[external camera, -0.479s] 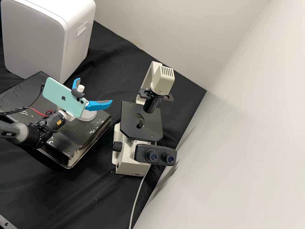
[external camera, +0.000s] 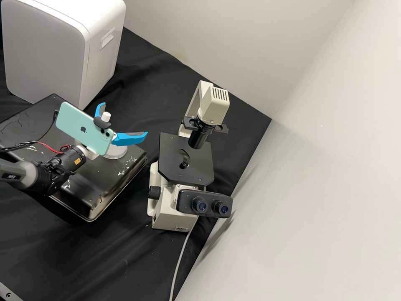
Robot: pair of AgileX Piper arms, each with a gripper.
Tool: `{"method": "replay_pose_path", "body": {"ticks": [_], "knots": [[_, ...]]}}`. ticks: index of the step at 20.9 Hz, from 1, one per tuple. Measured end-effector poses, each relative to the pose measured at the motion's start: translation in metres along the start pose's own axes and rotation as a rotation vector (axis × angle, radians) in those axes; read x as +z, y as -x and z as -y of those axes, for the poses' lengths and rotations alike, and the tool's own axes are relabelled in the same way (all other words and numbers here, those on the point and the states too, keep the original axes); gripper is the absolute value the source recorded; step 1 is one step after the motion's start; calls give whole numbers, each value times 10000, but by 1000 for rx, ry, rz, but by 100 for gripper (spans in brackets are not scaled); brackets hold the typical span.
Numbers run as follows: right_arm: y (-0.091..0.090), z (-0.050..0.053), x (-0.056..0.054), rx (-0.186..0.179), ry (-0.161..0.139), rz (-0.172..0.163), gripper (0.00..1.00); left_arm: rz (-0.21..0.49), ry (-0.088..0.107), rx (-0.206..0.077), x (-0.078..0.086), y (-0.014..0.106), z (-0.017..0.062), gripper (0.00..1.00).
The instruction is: Place the petri dish on the microscope
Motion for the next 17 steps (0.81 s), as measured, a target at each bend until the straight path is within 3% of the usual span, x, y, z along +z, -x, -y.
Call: {"method": "replay_pose_path", "body": {"ticks": [2, 7, 9, 17], "knots": [[64, 8, 25, -7, -20, 7, 100, 0, 0, 0, 0, 0, 0, 100], [263, 6, 22, -7, -44, -30, 100, 0, -7, 2, 2, 1, -4, 100], [325, 29, 20, -16, -38, -46, 100, 0, -10, 0, 4, 5, 1, 100], [494, 133, 75, -36, -41, -47, 100, -3, -16, 2, 19, 16, 4, 100]]}}
